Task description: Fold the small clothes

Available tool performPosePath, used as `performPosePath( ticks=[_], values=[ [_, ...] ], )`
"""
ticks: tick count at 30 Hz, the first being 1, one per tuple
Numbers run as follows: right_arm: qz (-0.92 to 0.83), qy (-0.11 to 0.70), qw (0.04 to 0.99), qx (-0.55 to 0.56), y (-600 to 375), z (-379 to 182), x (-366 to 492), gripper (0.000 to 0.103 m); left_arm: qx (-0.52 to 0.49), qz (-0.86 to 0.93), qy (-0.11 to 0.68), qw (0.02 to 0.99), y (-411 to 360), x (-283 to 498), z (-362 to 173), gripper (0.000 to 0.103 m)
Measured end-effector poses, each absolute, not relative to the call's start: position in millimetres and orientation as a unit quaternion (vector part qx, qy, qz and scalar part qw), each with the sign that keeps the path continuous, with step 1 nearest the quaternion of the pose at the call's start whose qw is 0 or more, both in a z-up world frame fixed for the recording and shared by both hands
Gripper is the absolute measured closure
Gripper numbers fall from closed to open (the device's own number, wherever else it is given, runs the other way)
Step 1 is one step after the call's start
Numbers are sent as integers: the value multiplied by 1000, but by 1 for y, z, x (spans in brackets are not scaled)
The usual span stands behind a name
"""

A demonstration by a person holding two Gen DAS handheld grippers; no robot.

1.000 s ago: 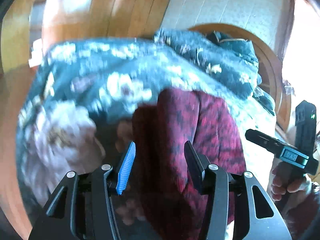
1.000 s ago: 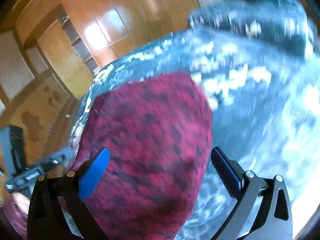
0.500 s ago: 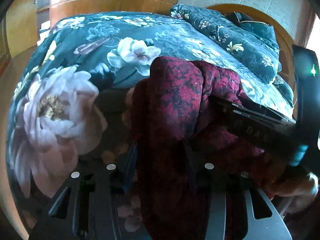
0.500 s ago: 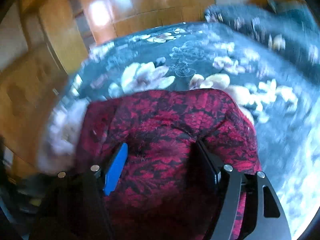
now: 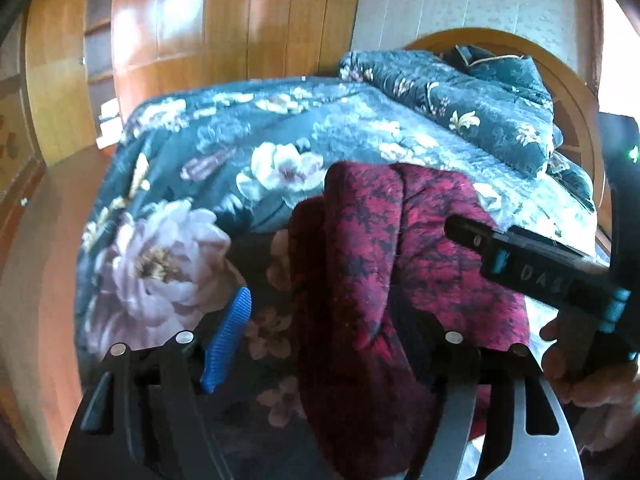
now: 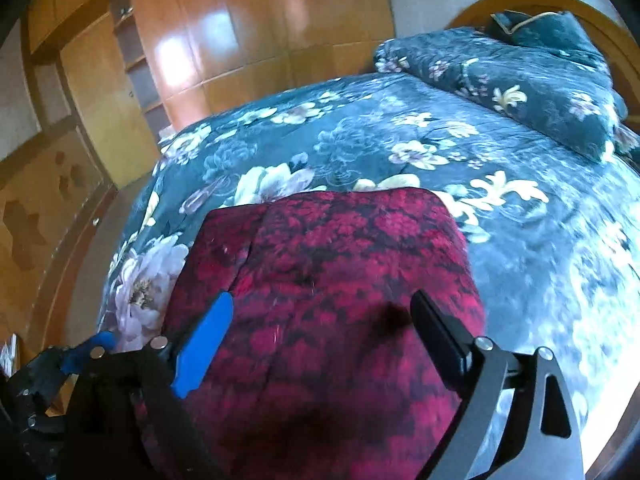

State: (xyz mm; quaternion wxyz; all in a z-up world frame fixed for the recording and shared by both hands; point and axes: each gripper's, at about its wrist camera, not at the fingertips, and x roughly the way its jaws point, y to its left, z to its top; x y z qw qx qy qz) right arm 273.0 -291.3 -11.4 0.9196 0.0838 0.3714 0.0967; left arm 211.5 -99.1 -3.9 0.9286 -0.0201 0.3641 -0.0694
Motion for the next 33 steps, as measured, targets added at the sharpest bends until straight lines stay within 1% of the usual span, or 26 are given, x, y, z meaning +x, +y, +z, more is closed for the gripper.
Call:
performPosePath(
  ticks=[4, 5, 6, 8, 12, 16, 17, 19, 20, 26, 33],
  values=[
    [68, 361, 925, 96, -295, -5, 246, 9, -15, -72, 339, 938, -99, 187, 11, 28],
    [63, 359, 926, 103, -297, -2, 236, 8, -13, -74, 336, 939, -99, 181, 14, 24],
    [60, 357, 926, 106, -298, 0, 229, 7, -11, -75, 330, 941, -100, 174, 18, 23],
    [48, 352, 928, 109, -299, 4, 211, 7, -7, -73, 320, 944, -100, 162, 23, 23],
    [25, 349, 930, 115, -299, 9, 173, 3, -1, -73, 305, 949, -97, 133, 29, 14],
    [-4, 349, 931, 105, -291, 8, 133, 2, -10, -75, 309, 948, -91, 108, 29, 13],
    [-11, 351, 931, 102, -289, 7, 126, 2, -13, -75, 311, 947, -89, 103, 28, 10],
    [-23, 355, 930, 97, -283, 5, 111, 2, -17, -73, 313, 947, -86, 93, 27, 8],
    [-26, 356, 930, 92, -280, 5, 102, 2, -18, -72, 313, 947, -85, 86, 27, 5],
    [-60, 335, 937, 82, -272, 12, 62, 2, -9, -68, 313, 947, -82, 58, 25, 4],
    [-79, 323, 939, 89, -276, 15, 36, 2, 0, -69, 300, 951, -80, 39, 29, 4]
  ],
)
